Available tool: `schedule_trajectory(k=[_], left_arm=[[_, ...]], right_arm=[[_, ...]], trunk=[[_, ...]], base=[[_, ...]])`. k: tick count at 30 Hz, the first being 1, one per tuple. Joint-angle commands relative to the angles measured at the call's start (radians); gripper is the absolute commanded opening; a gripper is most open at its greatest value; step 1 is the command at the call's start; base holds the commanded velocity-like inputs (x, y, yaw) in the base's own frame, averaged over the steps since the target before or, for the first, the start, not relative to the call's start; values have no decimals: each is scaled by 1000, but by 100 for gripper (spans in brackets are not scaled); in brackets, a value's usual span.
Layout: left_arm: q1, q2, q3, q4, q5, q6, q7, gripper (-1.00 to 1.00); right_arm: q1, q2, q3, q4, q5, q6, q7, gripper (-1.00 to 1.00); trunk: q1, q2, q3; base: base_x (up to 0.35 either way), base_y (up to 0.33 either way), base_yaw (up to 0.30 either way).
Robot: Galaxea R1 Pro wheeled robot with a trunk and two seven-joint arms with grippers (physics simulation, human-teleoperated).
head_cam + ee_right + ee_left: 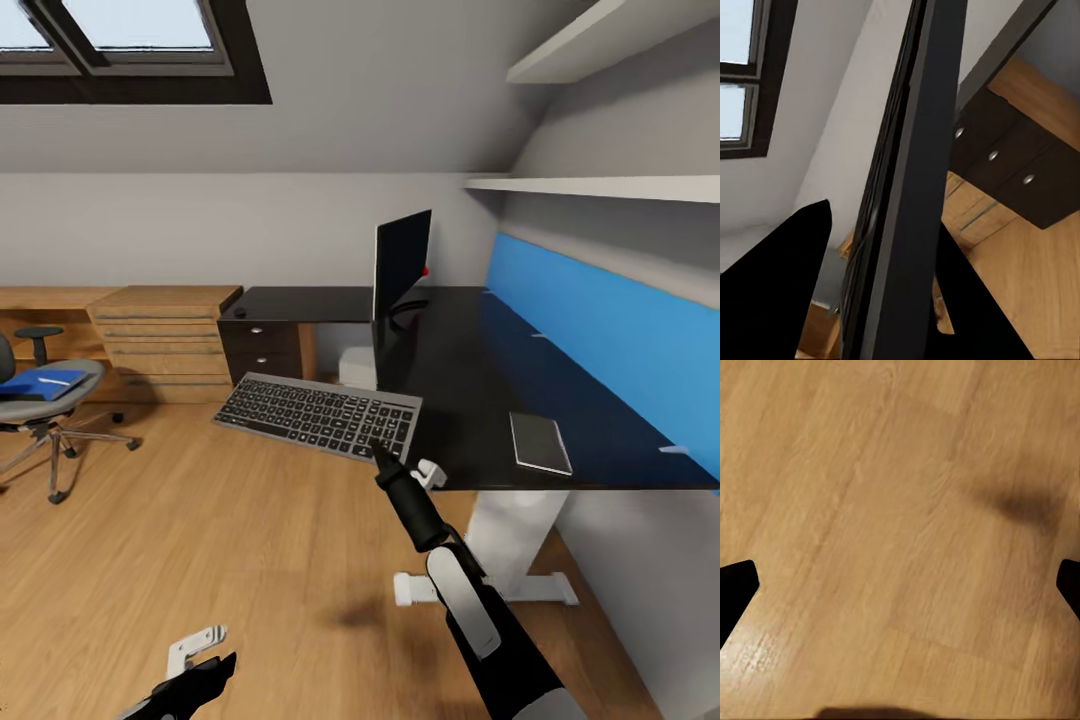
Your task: In the bedroom, organize the workspace by keeping the computer under the desk, ensuring the monitor is on the desk, placing the keyboard on the desk next to the monitor, placing the mouse on the desk next to the keyboard, moving the folder from the swivel chair onto the desk next to the mouse, stacking the notebook on top of the folder with the pen on top of the notebook, and positioning the swivel chair next to the desk.
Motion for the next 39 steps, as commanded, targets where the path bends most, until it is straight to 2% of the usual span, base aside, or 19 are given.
schedule_trajectory(k=[1, 11, 18, 23, 30, 39], left_arm=[[0, 2, -4, 4, 11, -10, 9, 100], [0, 4, 1, 12, 14, -30, 9, 100], [0, 4, 5, 13, 14, -30, 9, 100], [0, 4, 6, 14, 14, -32, 9, 100], [0, 4, 40, 13, 14, -33, 8, 100], [0, 4, 45, 14, 14, -33, 8, 100]], right_arm=[[3, 2, 3, 3, -15, -4, 2, -100], [11, 5, 7, 8, -18, -10, 5, -100], [16, 6, 7, 8, -18, -77, 4, -100], [17, 7, 8, 9, -17, -82, 3, -100], [16, 8, 9, 11, -16, -83, 3, -100], [17, 8, 10, 11, -16, -85, 3, -100]], trunk=[[0, 0, -1], [0, 0, -1], [0, 0, -1], [0, 0, -1], [-27, 49, 21], [-61, 112, 49]], base=[[154, 232, 0], [183, 275, 0], [190, 285, 0], [206, 285, 0], [219, 285, 0], [222, 282, 0]])
